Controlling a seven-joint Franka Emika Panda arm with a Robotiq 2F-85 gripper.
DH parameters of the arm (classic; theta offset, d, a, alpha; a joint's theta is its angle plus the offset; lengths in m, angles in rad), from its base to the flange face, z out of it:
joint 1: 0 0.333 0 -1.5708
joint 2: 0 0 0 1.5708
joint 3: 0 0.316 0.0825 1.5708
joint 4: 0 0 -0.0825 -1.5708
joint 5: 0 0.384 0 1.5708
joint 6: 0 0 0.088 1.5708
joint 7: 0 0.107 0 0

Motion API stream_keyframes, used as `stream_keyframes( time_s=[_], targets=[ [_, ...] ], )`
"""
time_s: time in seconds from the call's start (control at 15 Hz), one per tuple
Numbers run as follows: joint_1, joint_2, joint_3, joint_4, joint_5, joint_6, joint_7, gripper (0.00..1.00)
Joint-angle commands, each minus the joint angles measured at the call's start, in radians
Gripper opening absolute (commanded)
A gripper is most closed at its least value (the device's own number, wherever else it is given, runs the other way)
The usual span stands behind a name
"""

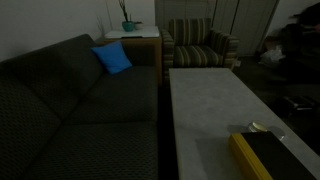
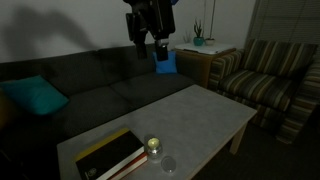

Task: Put the silver lid on the silver bottle

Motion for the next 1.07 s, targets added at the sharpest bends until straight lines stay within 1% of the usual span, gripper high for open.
stream_keyframes(
  time_s=[0.0, 0.27, 0.47, 0.73, 0.8, 0.93, 1.0],
  targets=[
    [0.023, 0.013, -0.023, 0.014, 0.022, -0.006, -0.011, 1.0],
    [0.027, 0.062, -0.029, 0.041, 0.057, 0.005, -0.039, 1.0],
    [0.023, 0.149, -0.026, 0.077, 0.105, 0.017, -0.114, 1.0],
    [-0.001, 0.327, -0.008, 0.142, 0.223, 0.039, -0.276, 1.0],
    [-0.008, 0.38, -0.002, 0.167, 0.248, 0.034, -0.313, 1.0],
    [-0.027, 0.472, 0.013, 0.226, 0.296, -0.012, -0.384, 1.0],
    [0.012, 0.379, -0.016, 0.148, 0.257, 0.02, -0.317, 1.0]
  ],
)
